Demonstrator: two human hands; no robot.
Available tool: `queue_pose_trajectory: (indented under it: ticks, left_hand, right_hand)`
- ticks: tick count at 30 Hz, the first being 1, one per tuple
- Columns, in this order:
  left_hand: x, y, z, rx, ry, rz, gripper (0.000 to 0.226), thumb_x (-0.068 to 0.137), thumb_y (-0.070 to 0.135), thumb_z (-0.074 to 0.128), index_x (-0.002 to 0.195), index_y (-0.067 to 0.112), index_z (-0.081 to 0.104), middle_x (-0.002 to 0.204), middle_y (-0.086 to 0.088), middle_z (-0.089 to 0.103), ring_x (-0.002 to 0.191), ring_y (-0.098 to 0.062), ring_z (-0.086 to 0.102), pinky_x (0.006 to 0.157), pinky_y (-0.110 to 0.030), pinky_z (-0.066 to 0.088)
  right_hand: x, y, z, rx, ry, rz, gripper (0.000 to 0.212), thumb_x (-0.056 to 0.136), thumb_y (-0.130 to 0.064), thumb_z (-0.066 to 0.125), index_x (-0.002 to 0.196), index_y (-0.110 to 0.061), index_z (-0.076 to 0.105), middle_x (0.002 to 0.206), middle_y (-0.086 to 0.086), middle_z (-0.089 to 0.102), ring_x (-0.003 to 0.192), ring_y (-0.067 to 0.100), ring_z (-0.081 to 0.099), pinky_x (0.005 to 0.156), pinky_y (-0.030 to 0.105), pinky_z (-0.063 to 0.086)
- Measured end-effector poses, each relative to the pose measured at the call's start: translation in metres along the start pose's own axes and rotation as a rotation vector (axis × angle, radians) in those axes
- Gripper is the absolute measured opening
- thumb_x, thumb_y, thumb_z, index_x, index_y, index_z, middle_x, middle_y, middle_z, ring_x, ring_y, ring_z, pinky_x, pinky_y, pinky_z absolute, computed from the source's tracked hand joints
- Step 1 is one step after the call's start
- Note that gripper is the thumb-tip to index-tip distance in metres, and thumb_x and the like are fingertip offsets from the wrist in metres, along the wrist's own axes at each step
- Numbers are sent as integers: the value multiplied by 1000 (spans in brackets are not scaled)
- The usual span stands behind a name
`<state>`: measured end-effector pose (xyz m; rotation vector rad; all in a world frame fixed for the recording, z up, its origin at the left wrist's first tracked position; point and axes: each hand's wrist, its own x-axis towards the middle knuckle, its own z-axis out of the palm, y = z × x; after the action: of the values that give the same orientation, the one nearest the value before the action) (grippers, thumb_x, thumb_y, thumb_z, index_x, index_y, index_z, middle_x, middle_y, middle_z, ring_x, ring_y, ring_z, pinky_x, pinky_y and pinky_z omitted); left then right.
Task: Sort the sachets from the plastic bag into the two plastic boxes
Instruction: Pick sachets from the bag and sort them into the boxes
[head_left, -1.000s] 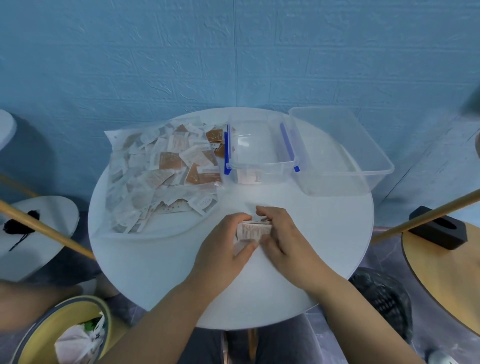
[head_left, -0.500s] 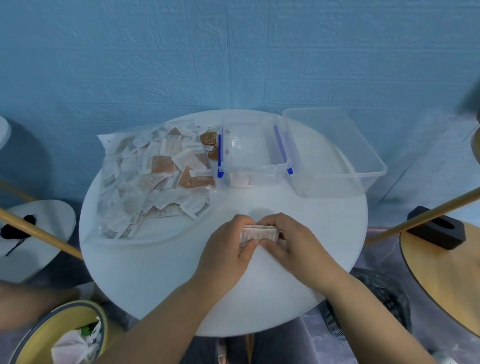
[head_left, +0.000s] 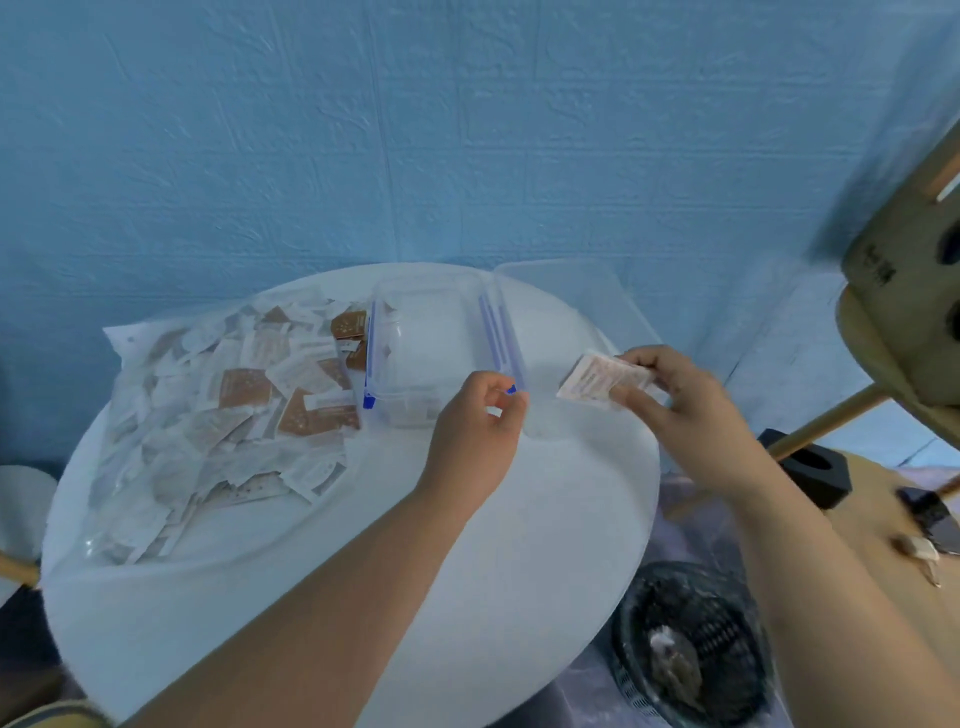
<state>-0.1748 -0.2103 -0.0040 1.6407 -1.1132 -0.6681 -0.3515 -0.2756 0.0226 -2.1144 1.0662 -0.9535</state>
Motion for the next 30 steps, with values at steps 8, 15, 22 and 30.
queue_pose_trajectory:
  ticks: [8,15,22,30]
  left_hand:
    - [16,16,21,-122,66,-156,13,90,21,55,78,21,51,74,2,56,62,-22,63,68,-42,57]
    - [-3,5,16,-370,37,-253,5,86,6,60,85,10,57,80,-4,54,59,-12,56,71,-32,58]
    - [-24,-8,16,-361,46,-175,10,85,7,63,81,16,59,81,0,60,57,-3,63,77,-32,55]
    - [-27,-11,15,-370,52,-140,12,85,6,63,81,17,59,81,2,60,59,-2,62,78,-33,55]
  right_hand:
    - [-10,6,-3,8,-65,-3,28,86,-9,62,89,-36,52,89,-18,61,85,5,56,76,11,40]
    - [-21,-7,-12,242,-48,85,13,85,-5,62,91,-16,59,89,1,65,82,13,61,70,9,45]
    - [15,8,14,-176,-122,-19,17,84,-4,58,91,-20,57,82,-14,55,72,8,49,68,18,39]
    - [11,12,21,-284,-385,45,14,84,-9,58,93,-19,62,90,-9,59,86,8,54,75,18,42]
